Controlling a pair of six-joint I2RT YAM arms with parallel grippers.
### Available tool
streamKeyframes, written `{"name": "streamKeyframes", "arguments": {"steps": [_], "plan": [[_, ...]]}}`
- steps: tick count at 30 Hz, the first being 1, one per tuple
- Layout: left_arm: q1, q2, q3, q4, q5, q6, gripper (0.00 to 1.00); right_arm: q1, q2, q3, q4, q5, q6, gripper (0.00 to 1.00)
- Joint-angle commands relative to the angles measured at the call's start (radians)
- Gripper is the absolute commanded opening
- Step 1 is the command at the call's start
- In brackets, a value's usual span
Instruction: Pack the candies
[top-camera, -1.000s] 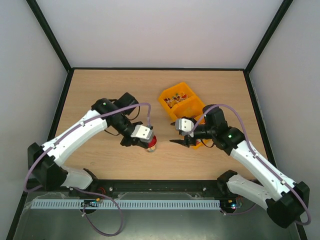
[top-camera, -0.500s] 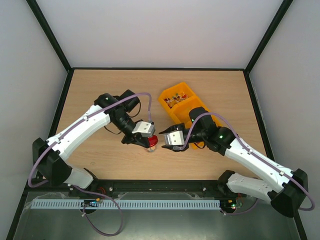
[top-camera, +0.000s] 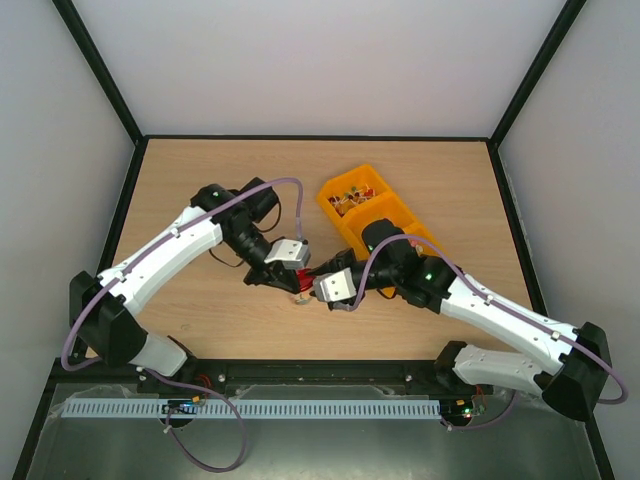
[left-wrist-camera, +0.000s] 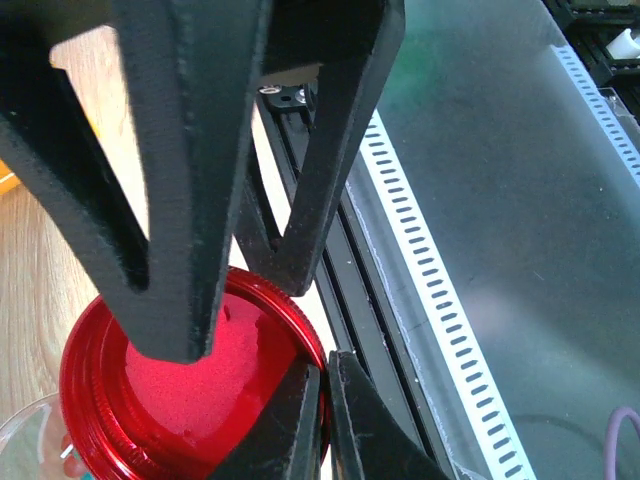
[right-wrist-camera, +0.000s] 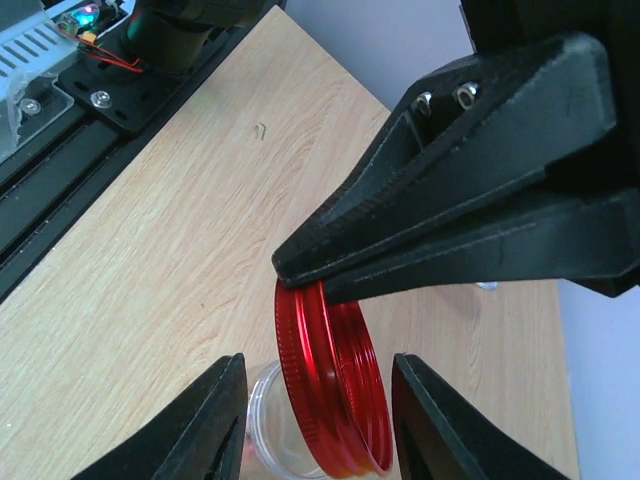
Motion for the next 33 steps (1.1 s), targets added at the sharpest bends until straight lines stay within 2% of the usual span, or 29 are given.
{"name": "streamKeyframes", "arguments": {"steps": [1,6,15,22,26,33], "plan": [[0.017,0.009,0.024,-0.028,0.046,0.014,0.02,0.022,0.004,0.005,0.052,0.034,-0.014,0.39],[0.030,0.010,0.026,-0.029,0.048,0.011,0.02,0.022,0.004,0.007,0.043,0.048,-0.017,0.30],[0.040,0.011,0.027,-0.028,0.050,0.011,0.02,0.021,0.010,0.006,0.045,0.068,-0.035,0.22],[0.046,0.010,0.025,-0.029,0.051,0.009,0.03,0.021,0.018,0.002,0.050,0.095,-0.076,0.21],[0.048,0.012,0.027,-0.027,0.052,0.007,0.03,0.025,0.031,0.002,0.053,0.128,-0.100,0.25],[0.057,0.015,0.030,-0.027,0.053,-0.006,0.06,0.026,0.028,0.004,0.069,0.137,-0.095,0.14]]}}
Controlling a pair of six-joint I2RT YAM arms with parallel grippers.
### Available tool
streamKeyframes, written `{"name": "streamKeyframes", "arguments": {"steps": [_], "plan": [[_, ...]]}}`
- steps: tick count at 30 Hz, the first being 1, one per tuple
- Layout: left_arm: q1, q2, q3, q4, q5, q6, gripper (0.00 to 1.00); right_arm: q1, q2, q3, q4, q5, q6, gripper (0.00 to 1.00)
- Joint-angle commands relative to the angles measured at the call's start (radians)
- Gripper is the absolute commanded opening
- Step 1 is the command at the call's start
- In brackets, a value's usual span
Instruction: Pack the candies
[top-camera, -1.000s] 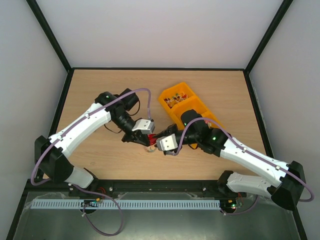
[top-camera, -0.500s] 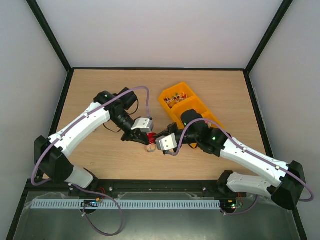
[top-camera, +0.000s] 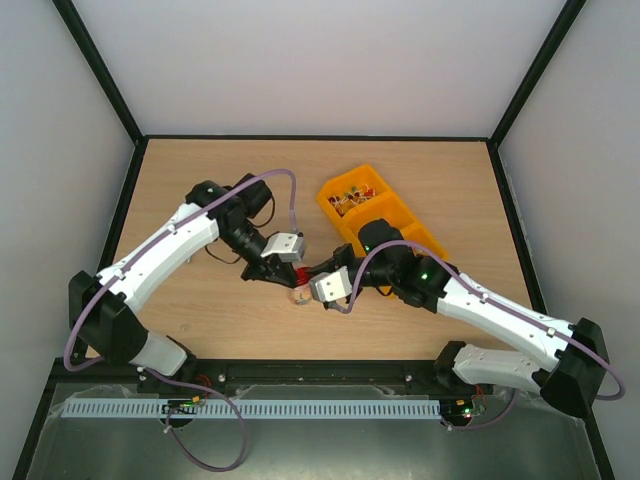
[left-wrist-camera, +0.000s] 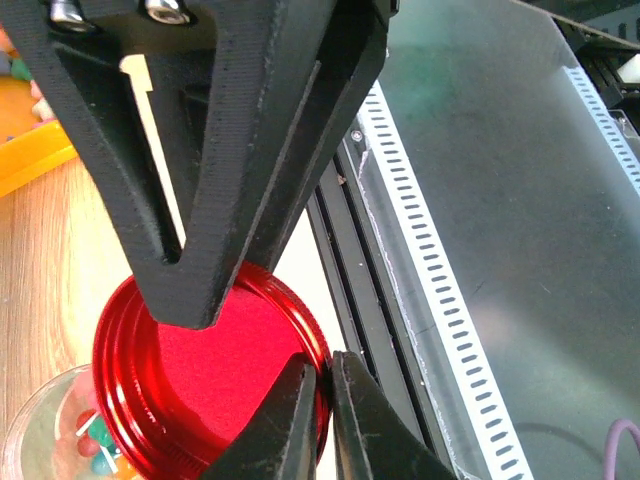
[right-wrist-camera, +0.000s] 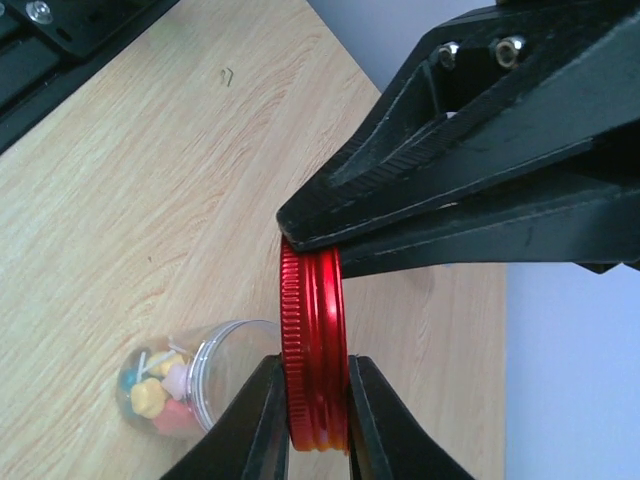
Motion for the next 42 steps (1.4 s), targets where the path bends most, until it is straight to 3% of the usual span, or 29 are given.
{"name": "streamKeyframes", "arguments": {"steps": [1,5,8,11,15,20,26,35,42], "plan": [[0.016,0.011,0.031,-0.025,0.037,-0.003,0.07,0.007,0.003,0.006,0.012,0.012,0.008,0.12],[0.051,0.015,0.058,-0.022,0.041,-0.011,0.22,0.008,0.005,0.023,0.001,0.011,0.079,0.09],[0.153,-0.005,0.087,0.042,0.082,-0.073,0.51,0.006,0.024,0.054,-0.018,0.038,0.224,0.08],[0.272,-0.088,0.042,0.279,0.100,-0.280,0.70,-0.004,0.048,0.089,-0.050,0.042,0.418,0.06],[0.352,-0.269,-0.137,0.700,-0.021,-0.571,0.98,-0.029,0.092,0.152,-0.098,-0.054,0.698,0.06],[0.355,-0.445,-0.325,0.929,-0.168,-0.656,0.99,-0.133,0.169,0.200,-0.104,-0.252,1.035,0.06],[0.352,-0.508,-0.424,0.851,-0.187,-0.524,1.00,-0.243,0.235,0.168,0.008,-0.491,1.300,0.07],[0.181,-0.575,-0.575,0.781,-0.303,-0.360,1.00,-0.259,0.362,0.189,-0.011,-0.663,1.387,0.10],[0.086,-0.669,-0.704,0.834,-0.393,-0.351,0.95,-0.272,0.463,0.209,-0.075,-0.722,1.381,0.05]]}}
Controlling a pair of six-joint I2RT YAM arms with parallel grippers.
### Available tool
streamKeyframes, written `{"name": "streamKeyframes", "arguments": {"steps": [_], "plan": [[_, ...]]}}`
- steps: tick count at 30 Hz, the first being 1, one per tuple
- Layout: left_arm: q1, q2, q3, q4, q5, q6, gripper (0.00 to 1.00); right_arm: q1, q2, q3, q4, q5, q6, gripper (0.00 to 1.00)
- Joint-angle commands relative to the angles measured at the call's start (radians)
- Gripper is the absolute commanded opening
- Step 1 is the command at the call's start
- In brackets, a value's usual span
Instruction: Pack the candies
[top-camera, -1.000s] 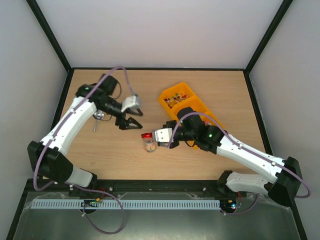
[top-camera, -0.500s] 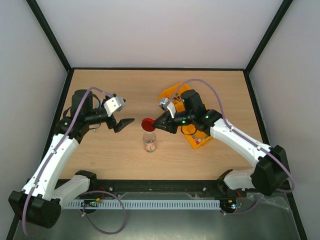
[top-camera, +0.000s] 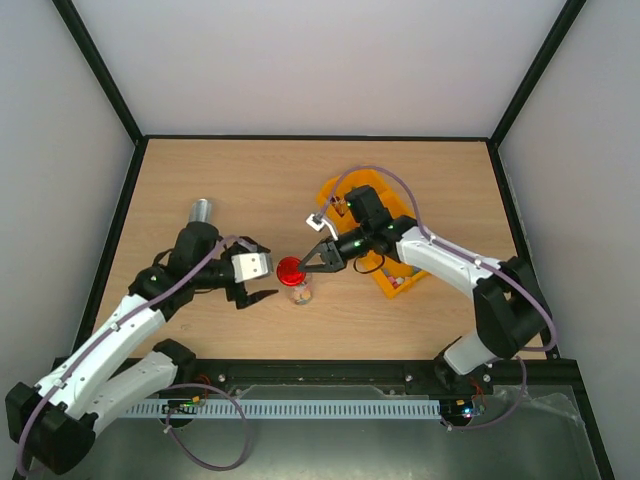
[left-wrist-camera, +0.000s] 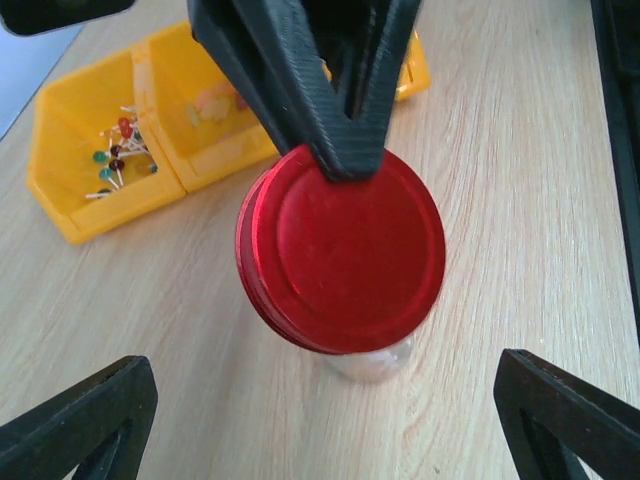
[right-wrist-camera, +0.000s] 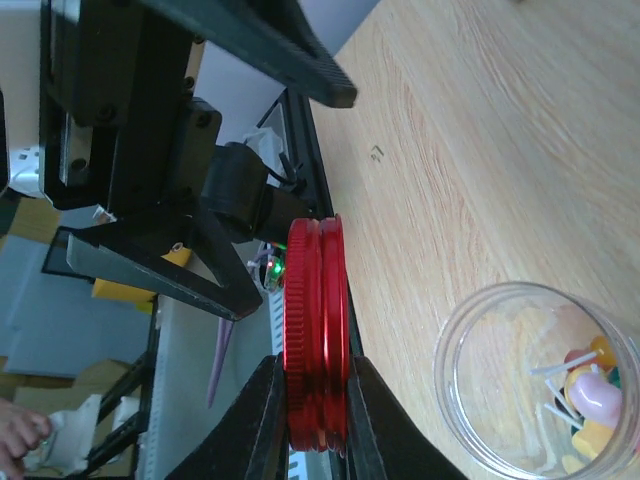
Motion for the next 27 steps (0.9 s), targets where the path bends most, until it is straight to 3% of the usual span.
{"name": "streamKeyframes", "arguments": {"steps": [1,8,15,27], "plan": [[-0.028,-0.067,-0.067,0.039,-0.069,0.042,0.96,-0.011,0.057,0.046,-0.057,-0.098,0.033,0.04],[-0.152,-0.042,-0.080,0.120,-0.190,0.036,1.00,-0.040,0.107,0.050,-0.003,-0.118,0.116,0.04],[-0.195,0.025,-0.042,0.163,-0.192,0.037,0.99,-0.047,0.120,0.055,0.003,-0.136,0.135,0.04],[-0.209,0.128,0.009,0.218,-0.169,0.019,0.88,-0.048,0.121,0.056,-0.011,-0.154,0.117,0.04]]}}
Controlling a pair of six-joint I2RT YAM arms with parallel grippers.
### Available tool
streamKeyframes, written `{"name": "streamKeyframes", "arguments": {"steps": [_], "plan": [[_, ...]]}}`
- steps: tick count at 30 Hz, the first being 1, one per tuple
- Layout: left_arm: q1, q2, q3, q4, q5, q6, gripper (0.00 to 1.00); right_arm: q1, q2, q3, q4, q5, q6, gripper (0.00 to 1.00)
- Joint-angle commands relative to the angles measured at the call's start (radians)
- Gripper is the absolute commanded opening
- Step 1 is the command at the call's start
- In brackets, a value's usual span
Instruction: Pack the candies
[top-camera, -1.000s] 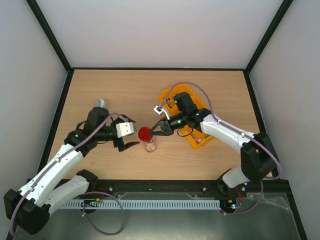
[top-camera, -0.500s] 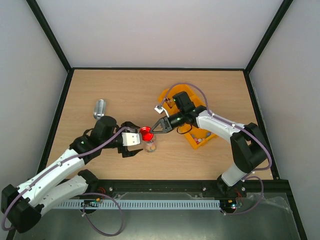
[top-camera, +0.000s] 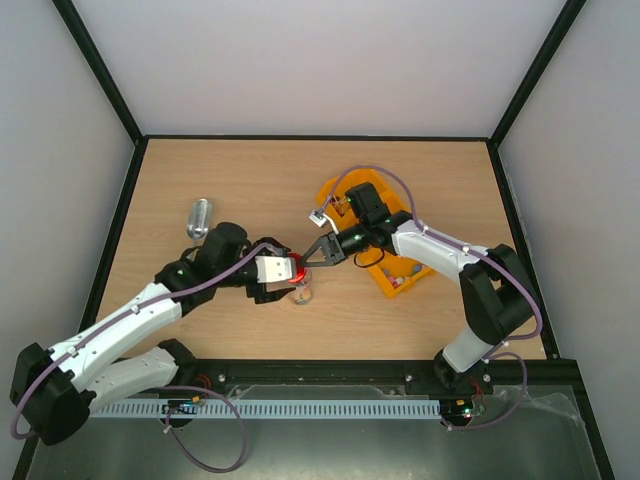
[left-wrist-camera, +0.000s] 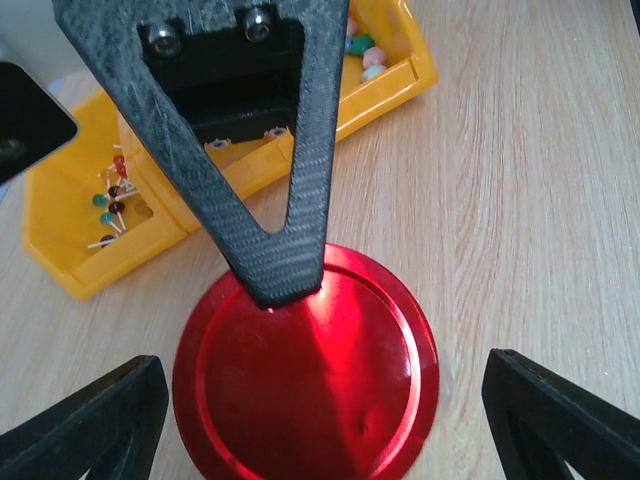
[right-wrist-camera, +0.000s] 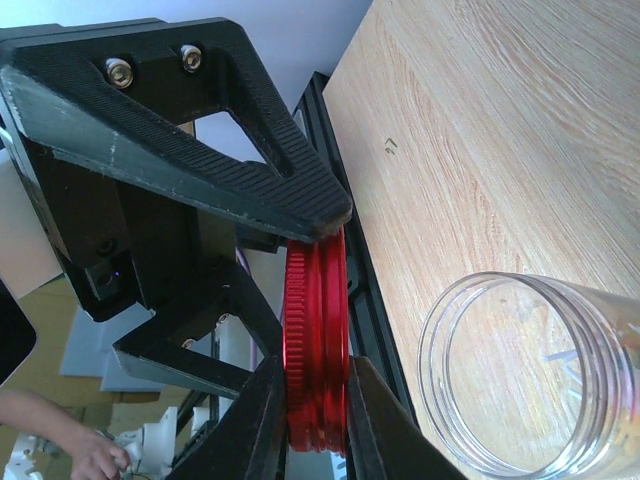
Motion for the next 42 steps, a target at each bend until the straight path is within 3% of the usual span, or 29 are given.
{"name": "streamKeyframes", "arguments": {"steps": [1,5,11,18,21,25,27,37,42], "plan": [[-0.012,0.023,0.040,0.050,0.009,-0.002,0.87,-0.001,0.010,0.028,-0.021,-0.042,-0.007,0.04],[-0.016,0.036,0.043,0.054,0.008,0.012,0.80,-0.001,0.010,0.028,-0.025,-0.045,-0.010,0.04],[-0.023,0.030,0.030,0.051,-0.001,0.046,0.81,-0.001,0.013,0.033,-0.039,-0.051,-0.019,0.03],[-0.025,0.032,0.036,0.050,-0.008,0.037,0.67,-0.001,0.020,0.049,-0.074,-0.056,-0.045,0.04],[-0.025,0.038,0.046,0.036,-0.006,0.023,0.65,-0.003,0.016,0.053,-0.089,-0.041,-0.057,0.16],[-0.023,0.039,0.051,-0.006,0.029,0.000,0.64,-0.029,-0.009,0.060,-0.134,0.014,-0.109,0.49],[-0.021,0.048,0.050,-0.017,0.055,-0.028,0.63,-0.053,-0.023,0.058,-0.157,0.044,-0.139,0.58],[0.015,0.182,0.110,-0.054,0.112,-0.150,0.63,-0.086,-0.112,-0.054,-0.106,0.294,-0.158,0.86],[0.015,0.216,0.126,-0.066,0.077,-0.138,0.63,-0.085,-0.106,-0.078,-0.082,0.303,-0.152,0.91]]}}
